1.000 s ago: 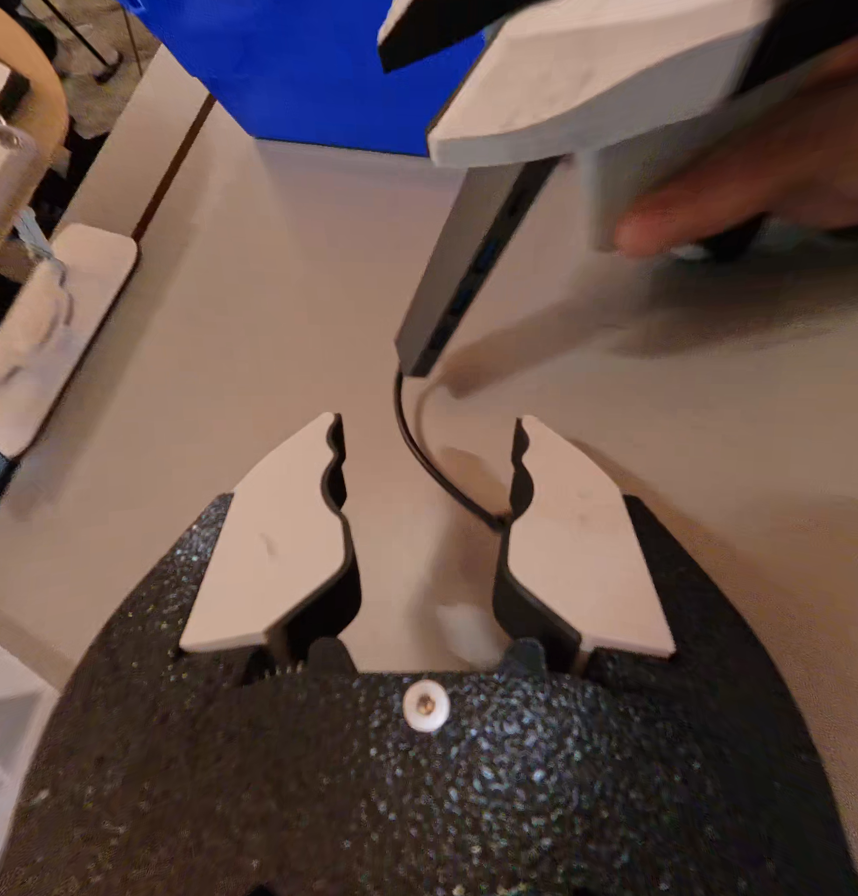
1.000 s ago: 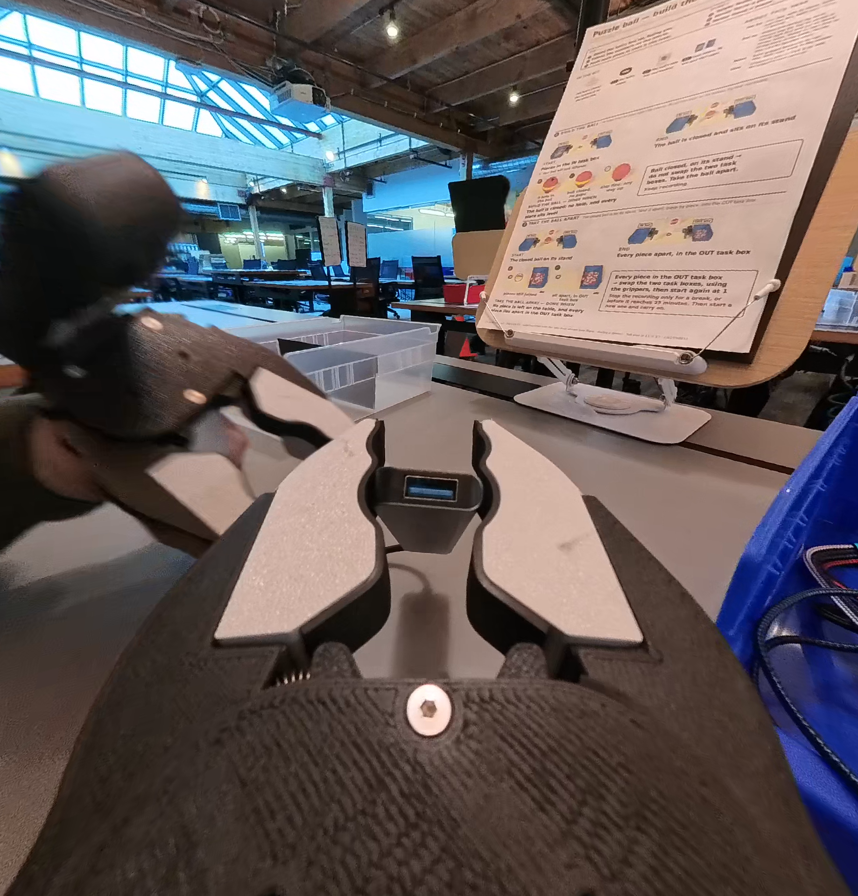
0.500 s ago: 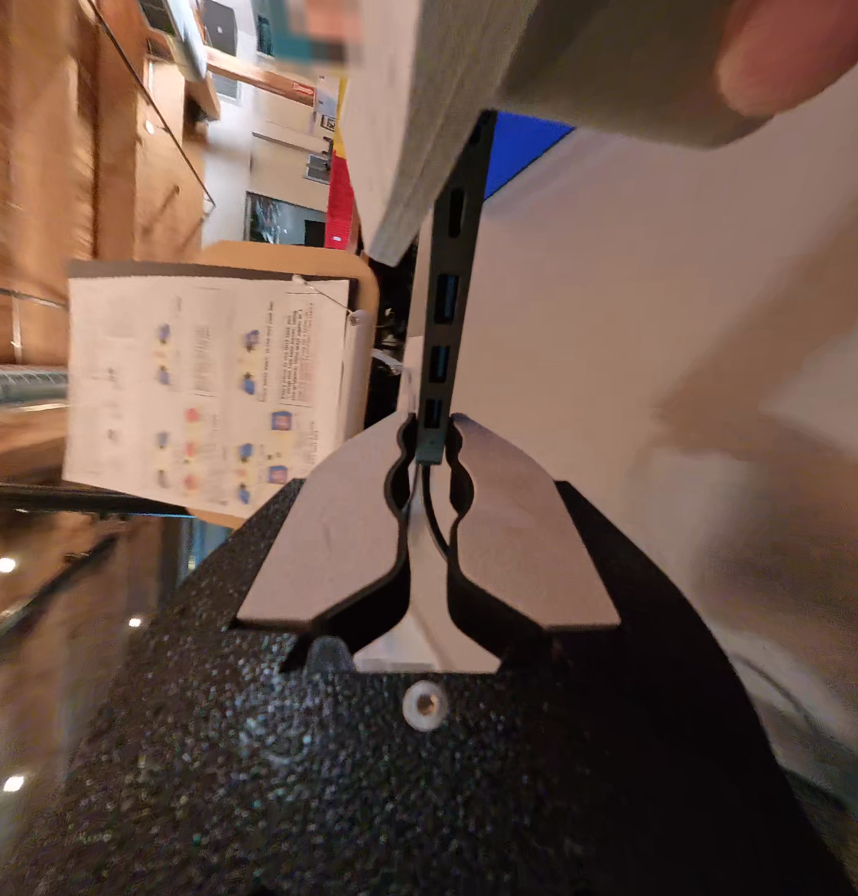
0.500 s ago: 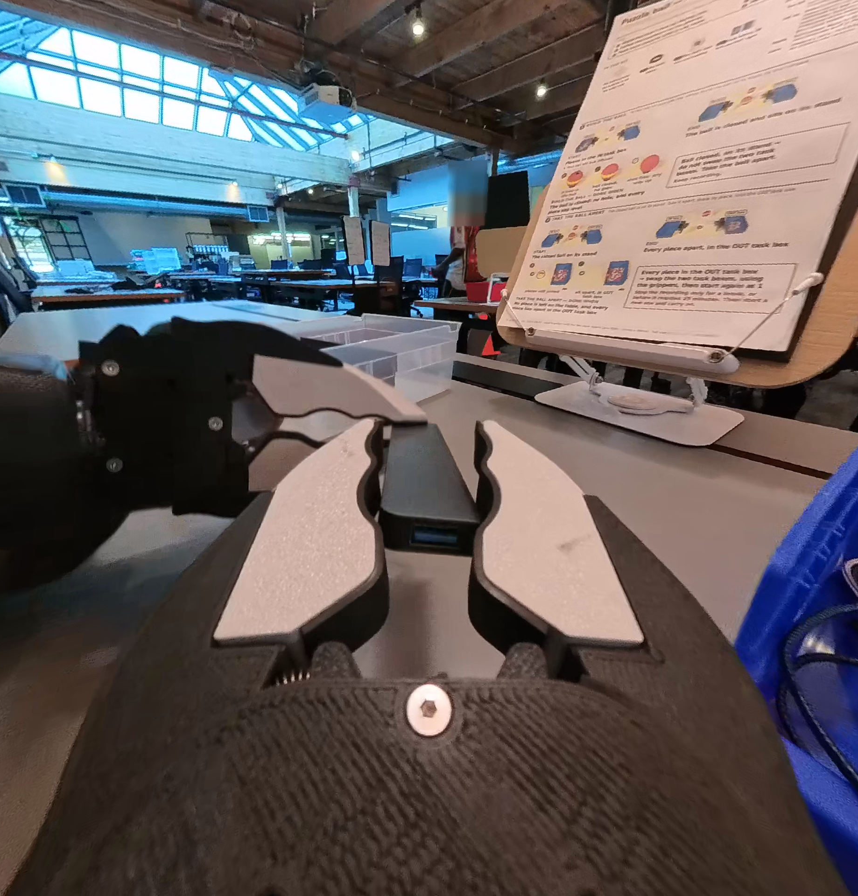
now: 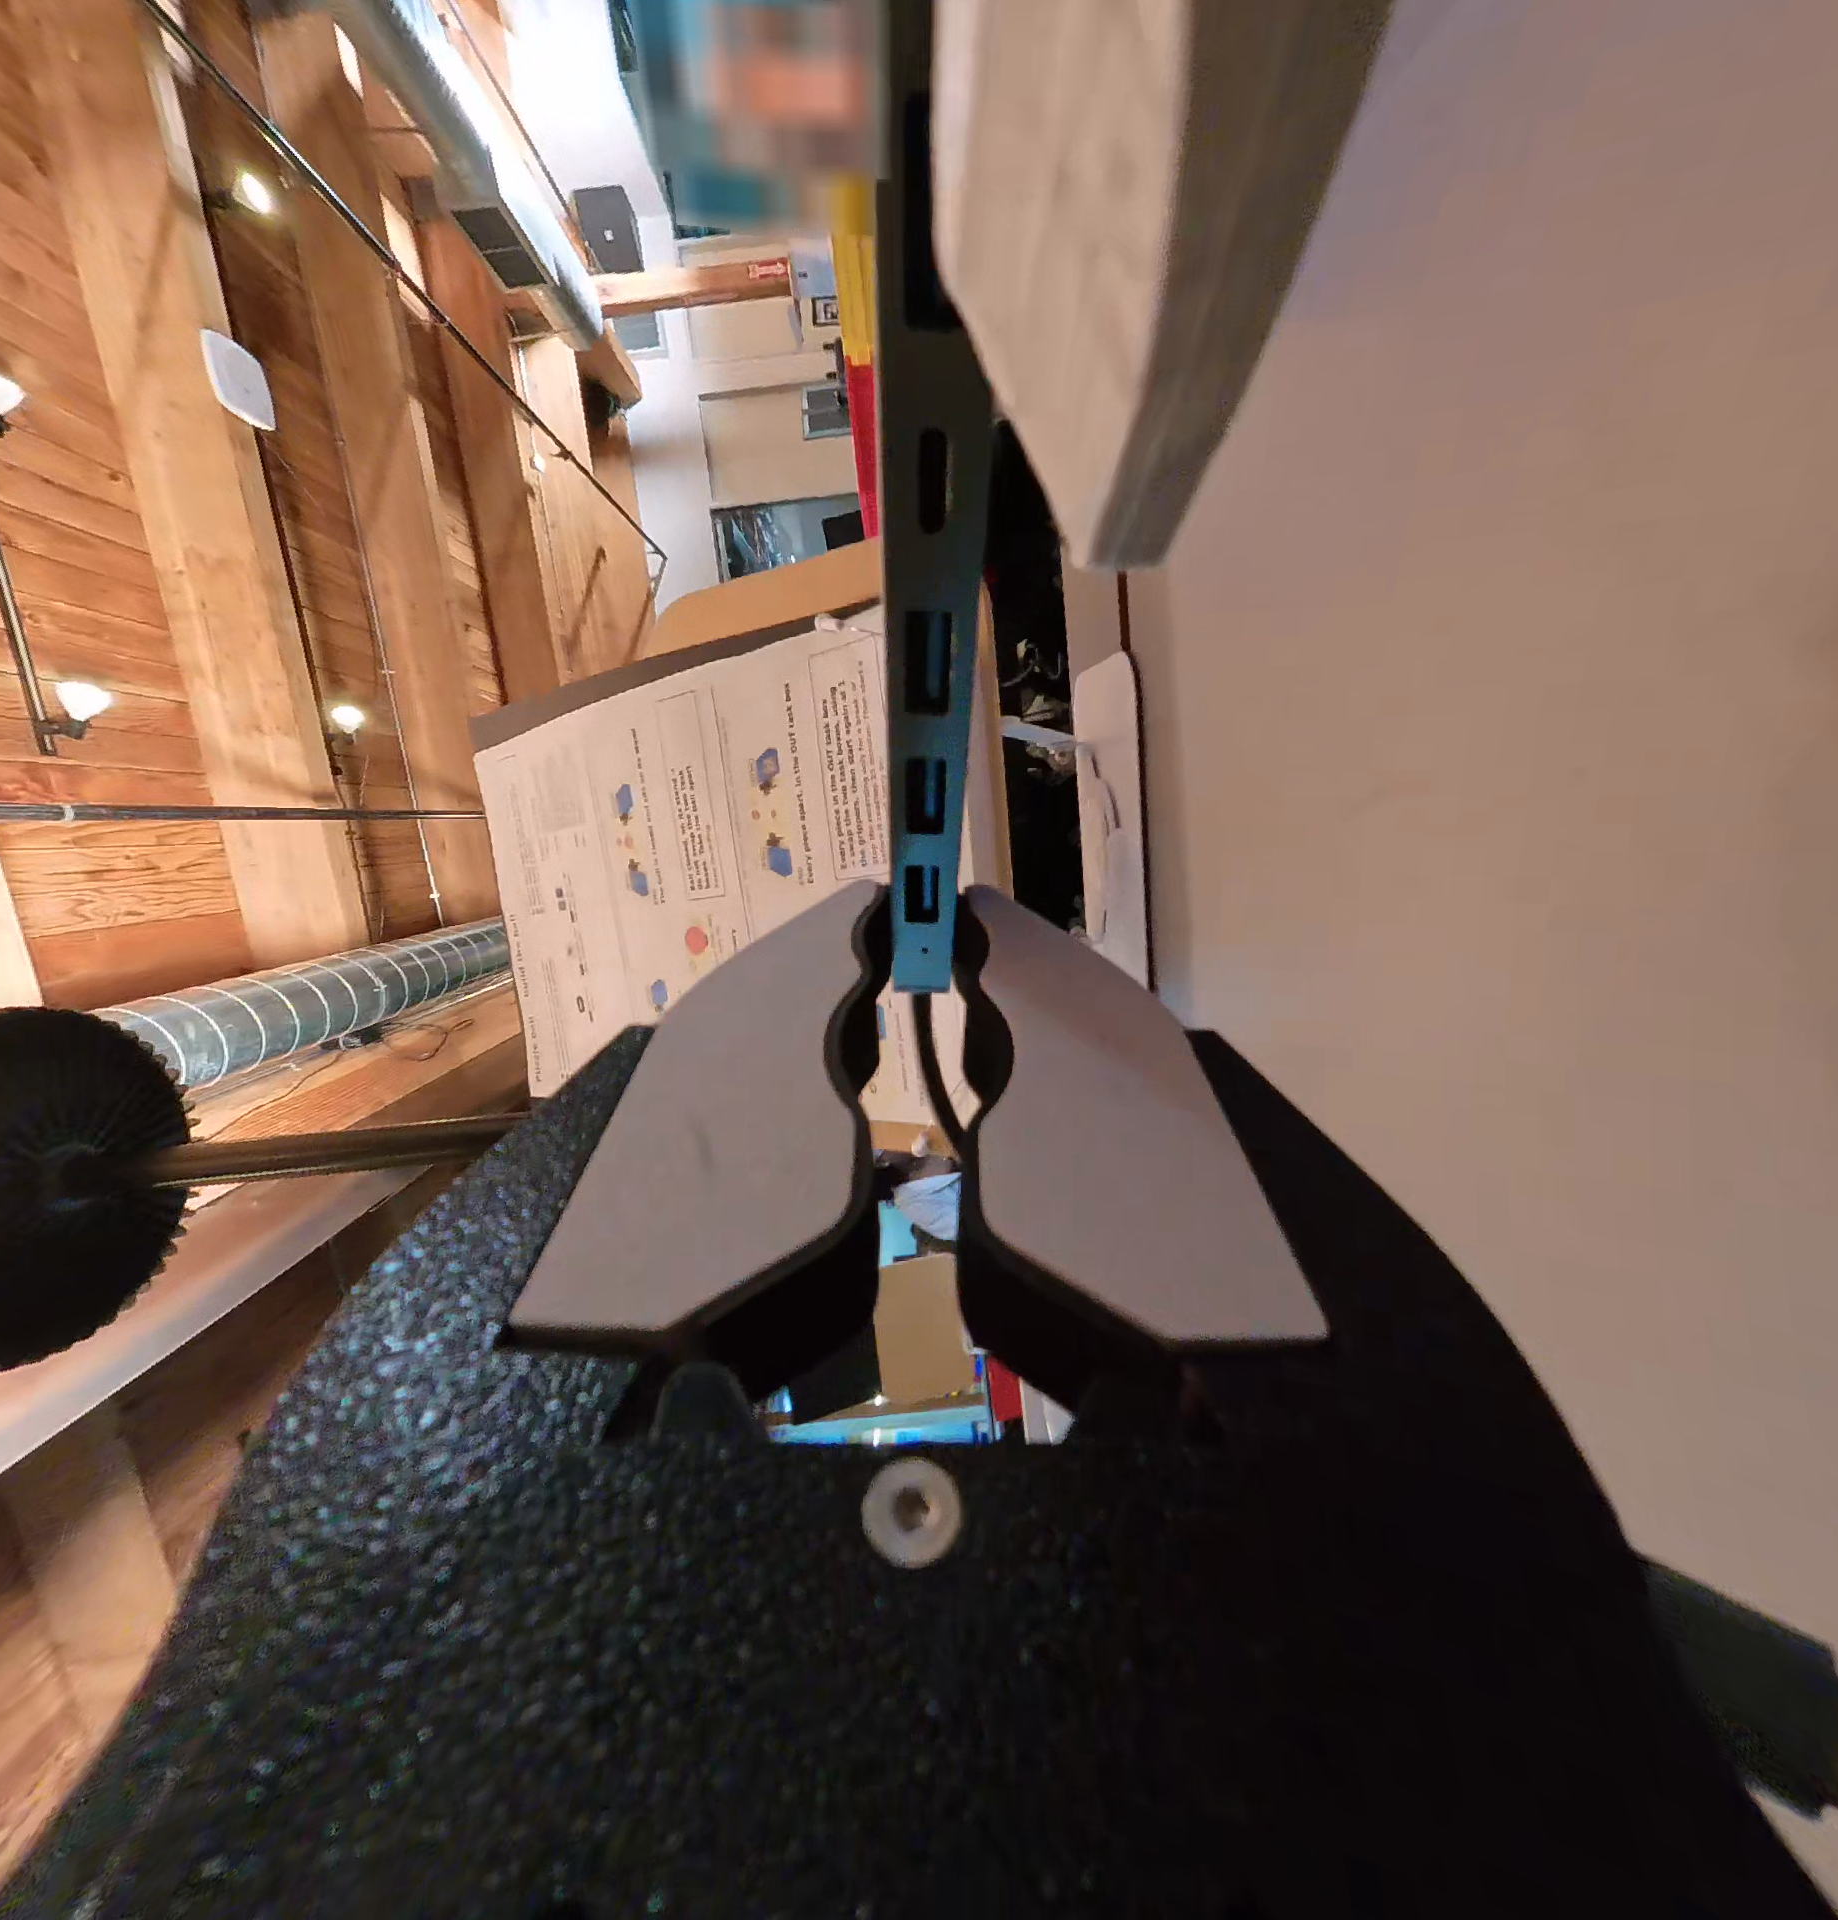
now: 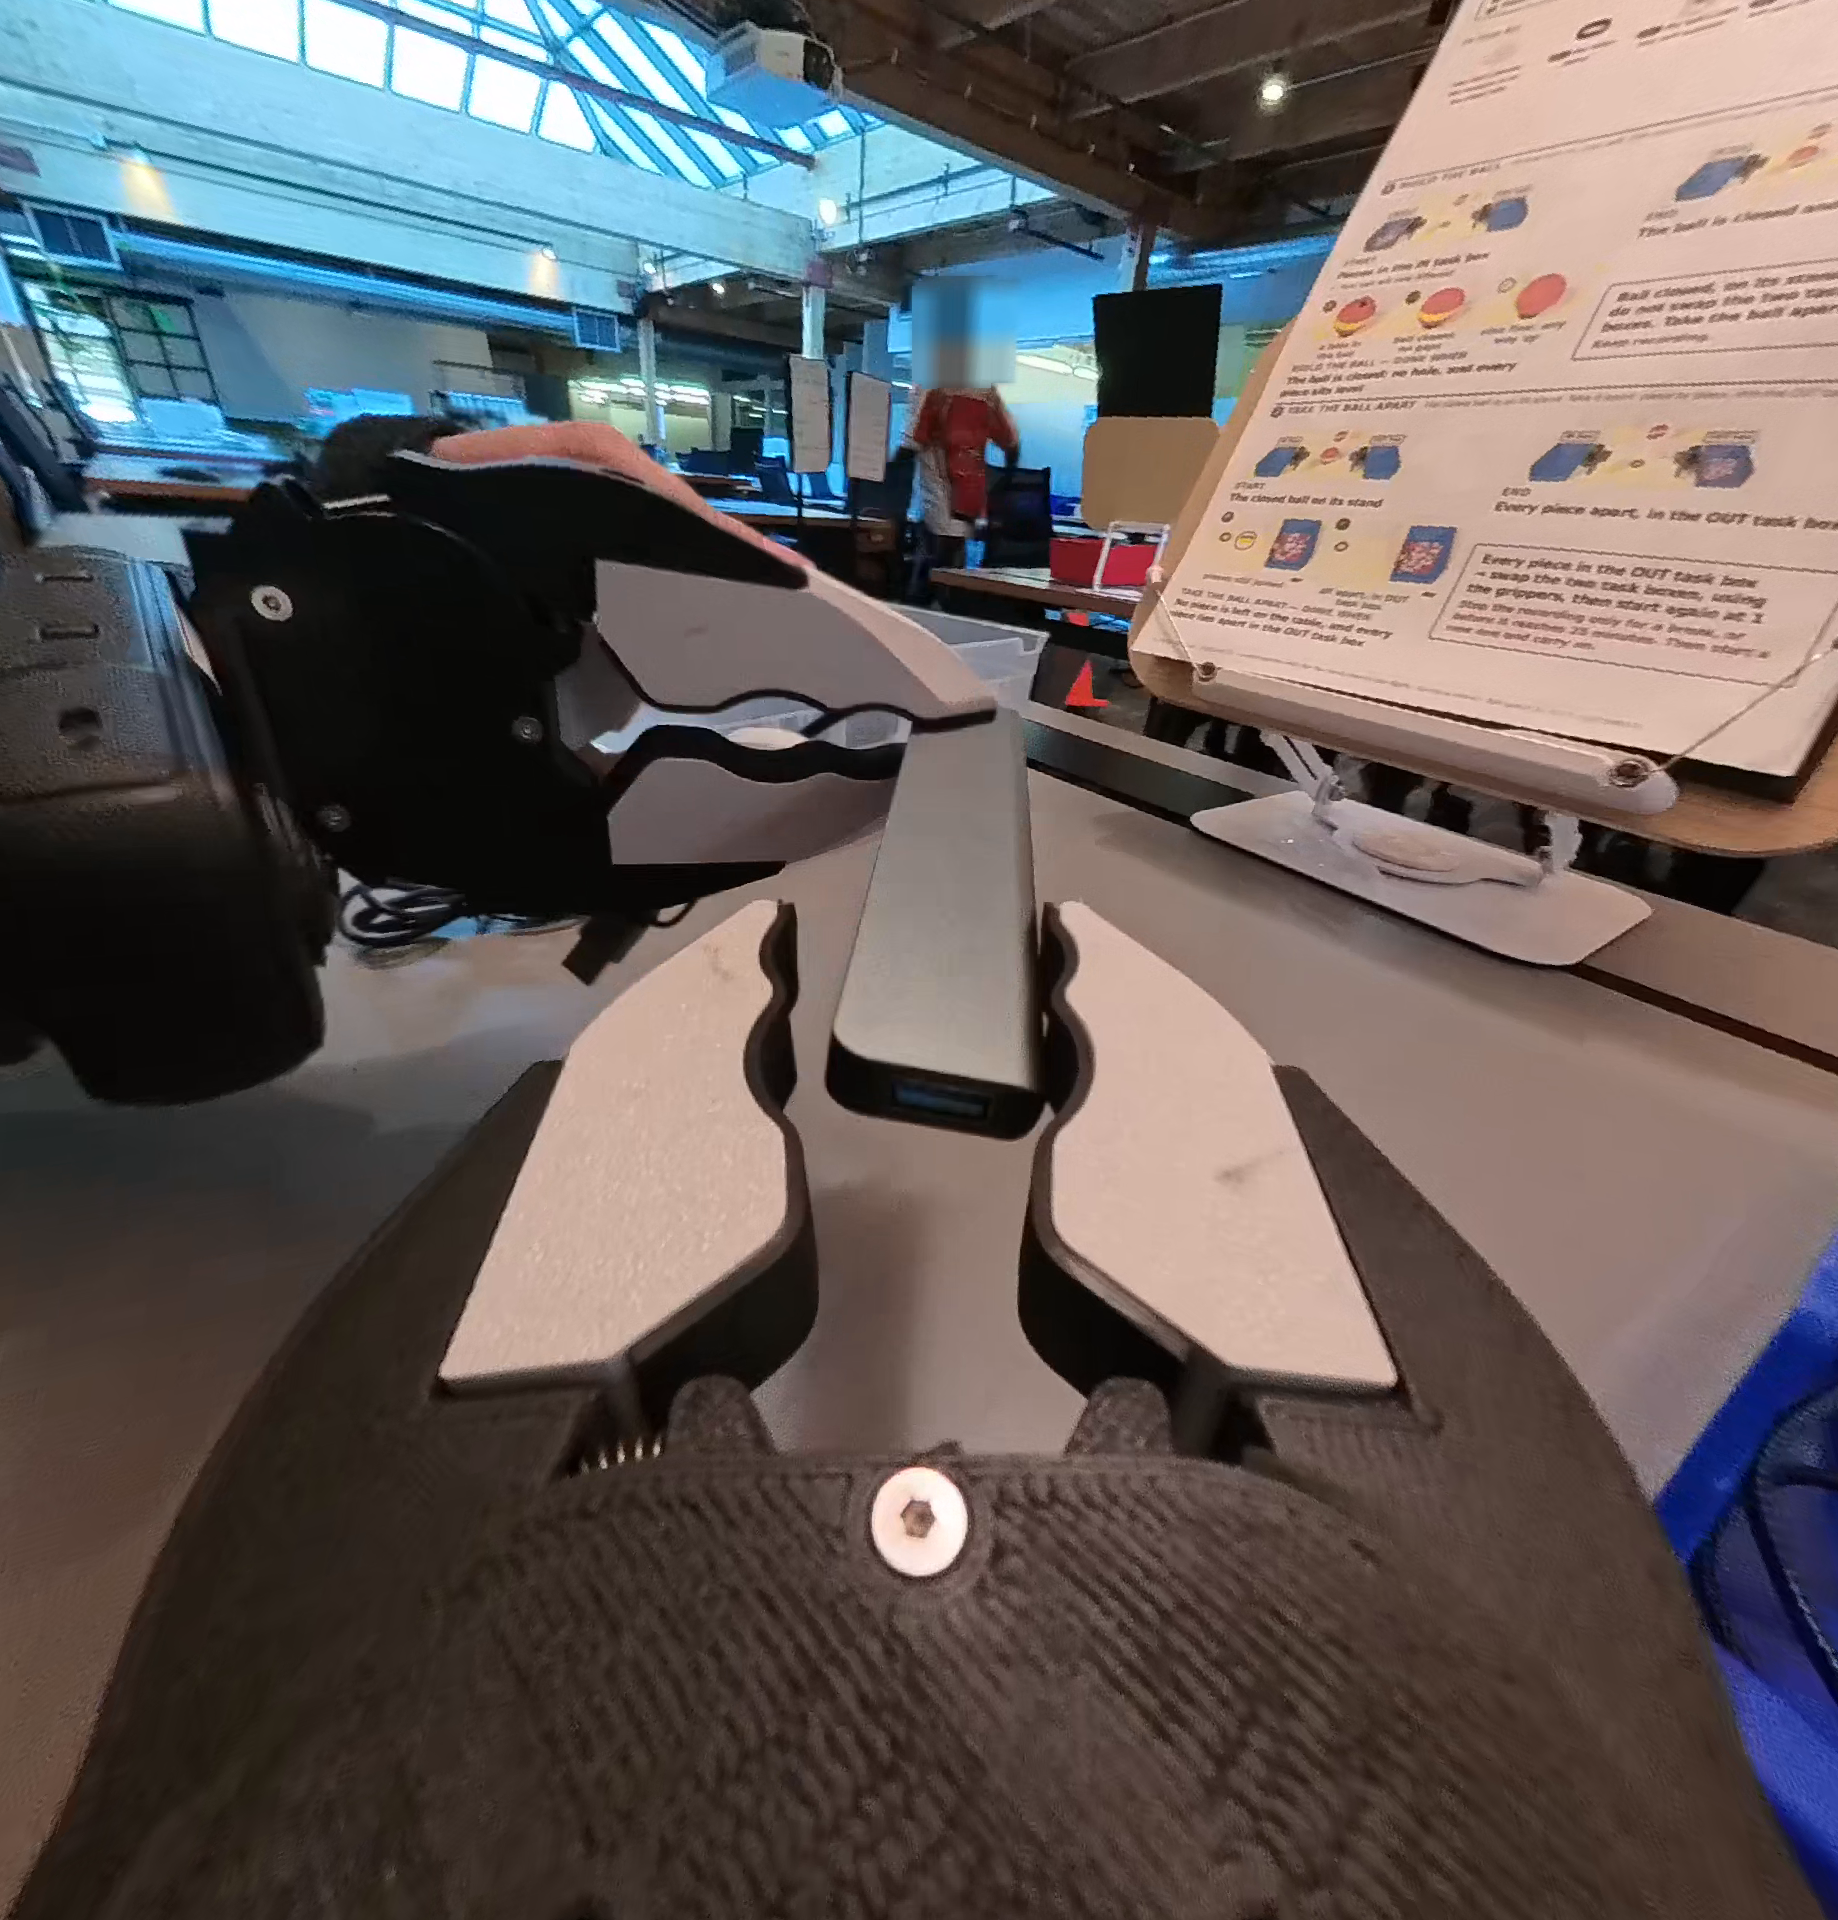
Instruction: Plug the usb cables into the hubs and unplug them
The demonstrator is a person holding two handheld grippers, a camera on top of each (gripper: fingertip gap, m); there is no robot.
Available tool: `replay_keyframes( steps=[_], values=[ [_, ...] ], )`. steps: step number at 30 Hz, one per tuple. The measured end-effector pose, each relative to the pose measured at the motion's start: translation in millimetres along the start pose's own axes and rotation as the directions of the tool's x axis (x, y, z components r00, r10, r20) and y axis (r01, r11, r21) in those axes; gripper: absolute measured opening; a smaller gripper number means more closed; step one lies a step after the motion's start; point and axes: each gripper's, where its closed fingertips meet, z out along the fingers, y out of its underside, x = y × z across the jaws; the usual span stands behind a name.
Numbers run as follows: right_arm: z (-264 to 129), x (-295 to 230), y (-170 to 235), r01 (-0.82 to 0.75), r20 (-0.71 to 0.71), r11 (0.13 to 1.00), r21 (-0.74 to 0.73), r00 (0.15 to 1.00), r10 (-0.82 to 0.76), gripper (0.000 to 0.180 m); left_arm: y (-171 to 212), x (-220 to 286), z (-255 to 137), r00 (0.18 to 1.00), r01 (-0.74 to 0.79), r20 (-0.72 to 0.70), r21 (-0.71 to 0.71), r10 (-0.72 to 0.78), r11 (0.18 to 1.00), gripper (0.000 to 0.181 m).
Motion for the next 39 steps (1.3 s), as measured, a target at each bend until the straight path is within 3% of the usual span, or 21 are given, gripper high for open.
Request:
replay_keyframes(
  steps=[11,18,21,34,39],
  values=[
    [2,7,6,0.004,-0.080,0.999,-0.053,0.997,-0.008,0.036,1,-1,6,0.999,-0.026,0.042,-0.024,0.027,0.999,0.010],
    [1,8,5,-0.040,-0.077,0.998,-0.042,0.996,0.037,0.036,0,-1,11,0.996,0.077,0.044,0.000,-0.077,0.997,0.011],
    [-1,10,0,-0.092,-0.062,0.996,0.005,0.994,0.092,0.035,-1,-5,10,0.995,0.010,0.096,-0.015,-0.008,1.000,0.010],
    [-3,13,-7,-0.089,-0.110,0.993,0.074,0.989,0.097,0.044,-2,-11,11,0.988,0.016,0.151,-0.006,-0.015,1.000,0.010],
    [-2,9,-7,-0.075,-0.094,0.995,0.069,0.992,0.081,0.036,-3,-6,10,0.991,-0.011,0.137,-0.005,0.011,1.000,0.009]
  ],
)
